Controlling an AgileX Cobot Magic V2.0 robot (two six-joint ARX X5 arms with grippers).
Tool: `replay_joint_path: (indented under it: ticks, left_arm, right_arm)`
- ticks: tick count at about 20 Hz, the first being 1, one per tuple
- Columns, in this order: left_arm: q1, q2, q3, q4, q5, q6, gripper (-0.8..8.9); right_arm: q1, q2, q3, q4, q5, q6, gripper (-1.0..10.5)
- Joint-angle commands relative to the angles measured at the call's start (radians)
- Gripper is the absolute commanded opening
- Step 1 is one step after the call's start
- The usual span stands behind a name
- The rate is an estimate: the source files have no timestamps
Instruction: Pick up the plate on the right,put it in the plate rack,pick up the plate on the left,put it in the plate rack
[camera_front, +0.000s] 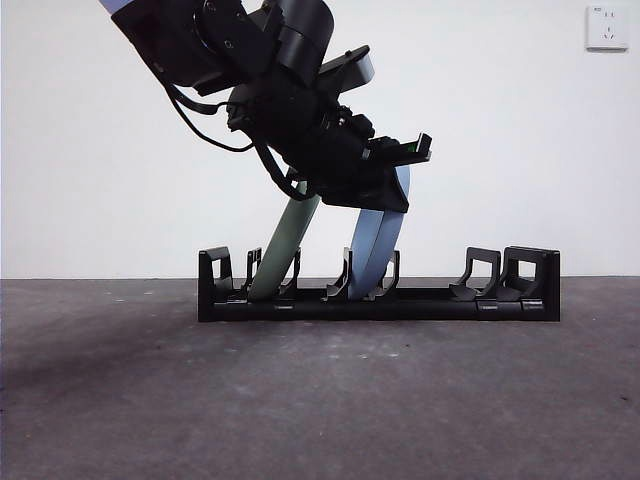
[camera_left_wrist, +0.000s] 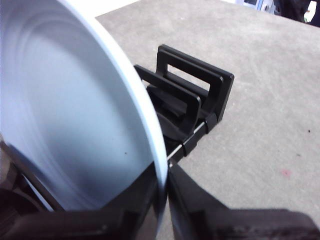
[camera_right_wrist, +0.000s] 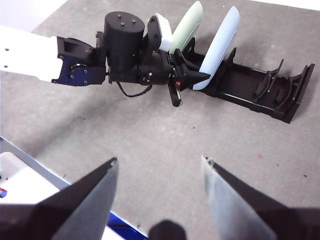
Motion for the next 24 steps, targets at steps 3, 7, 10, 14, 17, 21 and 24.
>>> replay_joint_path:
  ticks: [3,7,10,14,17,21,24]
  left_arm:
    - [-0.003,0.01,-0.003,-0.021,-0.002,-0.004,1.93]
    - [-0.006,0.006,-0.003,-0.025,0.006,-0.025,1.94]
    - [-0.017,-0.022,-0.003,-0.05,0.005,-0.037,1.94]
    - [-0.026,-0.109,-0.003,-0.126,0.005,-0.037,1.94]
    - [-0.032,-0.214,-0.003,-0.246,0.012,-0.037,1.94]
    - [-0.038,-0.404,-0.003,-0.501,0.074,-0.036,1.93]
    - [-0.038,-0.573,-0.003,-0.718,0.085,-0.036,1.92]
  right_arm:
    - [0.001,-0.003,-0.006,-0.014,-0.001,-0.007,2.8]
    - [0.001,-0.003,-0.006,-0.025,-0.001,-0.006,2.8]
    - [0.001,-0.003,-0.006,-0.026,-0.001,-0.007,2.8]
    - [0.001,-0.003,-0.006,-0.025,-0.001,-0.007,2.8]
    - [0.001,-0.003,-0.006,-0.025,-0.001,-0.008,2.8]
    - [0.001,-0.003,-0.006,-0.03,-0.002,-0.016,2.8]
    - [0.001,-0.002,-0.006,-0.03,-0.002,-0.016,2.8]
